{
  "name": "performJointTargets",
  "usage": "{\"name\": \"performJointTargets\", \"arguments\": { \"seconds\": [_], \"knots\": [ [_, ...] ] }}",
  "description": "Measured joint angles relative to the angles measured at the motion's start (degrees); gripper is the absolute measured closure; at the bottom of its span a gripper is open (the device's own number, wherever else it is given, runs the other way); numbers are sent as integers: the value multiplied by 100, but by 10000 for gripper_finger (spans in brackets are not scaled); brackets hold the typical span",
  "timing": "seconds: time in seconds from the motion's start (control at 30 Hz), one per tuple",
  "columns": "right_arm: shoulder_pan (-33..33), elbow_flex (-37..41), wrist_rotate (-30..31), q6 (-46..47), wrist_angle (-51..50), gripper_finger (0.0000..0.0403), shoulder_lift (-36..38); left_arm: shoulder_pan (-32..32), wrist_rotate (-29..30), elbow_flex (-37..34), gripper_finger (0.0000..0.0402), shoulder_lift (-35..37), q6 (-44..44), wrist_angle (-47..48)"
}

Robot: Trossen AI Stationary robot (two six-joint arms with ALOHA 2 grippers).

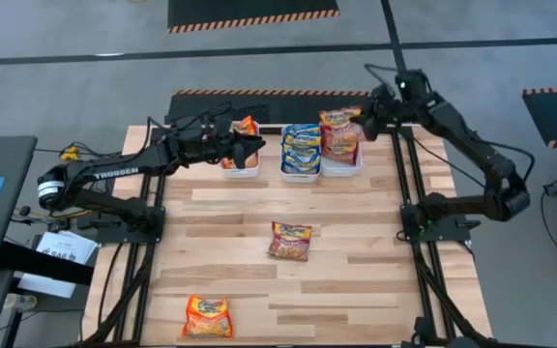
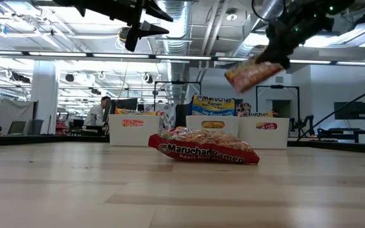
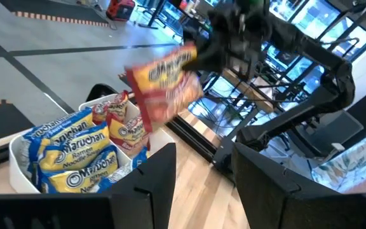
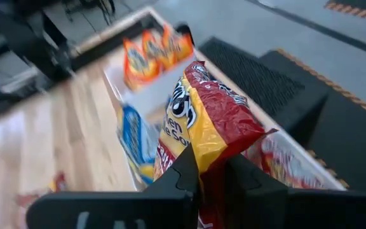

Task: Sort Maruchan noodles
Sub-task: Put the bottom red noodle soup pack into the right white bin

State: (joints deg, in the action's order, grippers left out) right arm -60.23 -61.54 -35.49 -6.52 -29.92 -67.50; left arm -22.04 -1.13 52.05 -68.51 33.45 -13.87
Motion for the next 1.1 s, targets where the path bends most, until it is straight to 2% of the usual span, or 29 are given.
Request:
{"name": "performJointTargets", "arguments": {
  "seconds": [0.17, 0.6, 0.93, 1.1],
  "knots": [
    [157, 754, 484, -276, 234, 353, 89, -111, -2, 0, 262, 0, -119, 49],
    [249, 1811, 900, -725, 1270, 353, 69, -153, -9, -2, 262, -2, -240, 125],
    [740, 2303, 1336, -853, 2026, 353, 41, -153, -15, -2, 262, -2, -240, 118],
    [899, 2346, 1750, -896, 2153, 352, -317, -153, -17, -2, 262, -2, -240, 119]
  ]
}}
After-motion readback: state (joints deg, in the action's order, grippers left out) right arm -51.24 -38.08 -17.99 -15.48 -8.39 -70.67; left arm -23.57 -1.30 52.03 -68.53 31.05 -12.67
